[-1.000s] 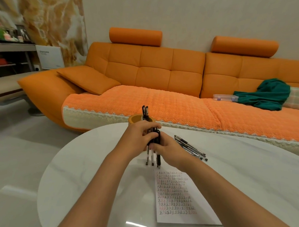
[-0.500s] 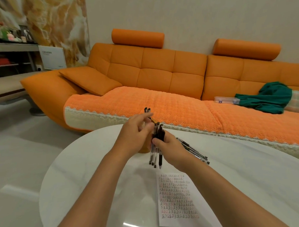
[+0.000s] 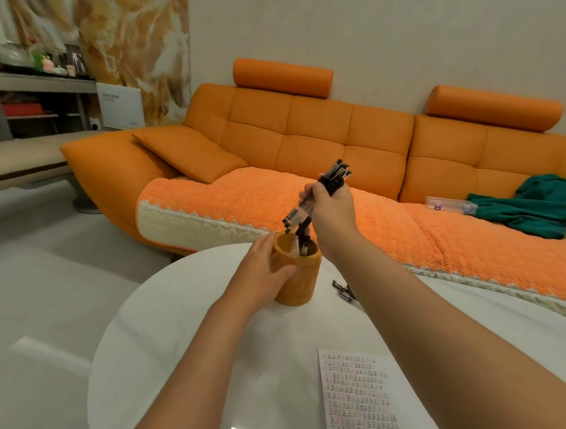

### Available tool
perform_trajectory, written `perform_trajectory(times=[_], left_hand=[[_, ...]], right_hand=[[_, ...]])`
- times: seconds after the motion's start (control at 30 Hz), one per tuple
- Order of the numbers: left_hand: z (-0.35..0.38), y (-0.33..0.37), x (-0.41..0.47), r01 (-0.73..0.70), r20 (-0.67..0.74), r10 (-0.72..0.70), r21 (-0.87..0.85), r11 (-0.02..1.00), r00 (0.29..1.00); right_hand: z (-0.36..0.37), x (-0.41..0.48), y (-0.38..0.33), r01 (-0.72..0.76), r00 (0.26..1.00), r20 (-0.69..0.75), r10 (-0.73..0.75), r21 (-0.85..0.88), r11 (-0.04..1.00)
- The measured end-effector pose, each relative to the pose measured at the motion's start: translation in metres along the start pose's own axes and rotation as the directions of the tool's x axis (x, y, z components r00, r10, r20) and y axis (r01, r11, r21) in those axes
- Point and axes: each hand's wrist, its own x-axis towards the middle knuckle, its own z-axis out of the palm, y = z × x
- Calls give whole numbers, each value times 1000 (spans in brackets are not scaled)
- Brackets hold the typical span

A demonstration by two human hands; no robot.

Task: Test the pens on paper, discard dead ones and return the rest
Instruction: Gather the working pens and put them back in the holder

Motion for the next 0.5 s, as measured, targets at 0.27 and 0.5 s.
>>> perform_trajectory(times=[0.27,0.5], left_hand=[[1,-11,10,-47,-42,46,-30,998,998],[0,-14,12,-43,-21,41,-111,993,999]], right_hand=[[3,7,37,-17,997,61,46,-414,910],[-4,1,44,151,970,241,33,-702,696]])
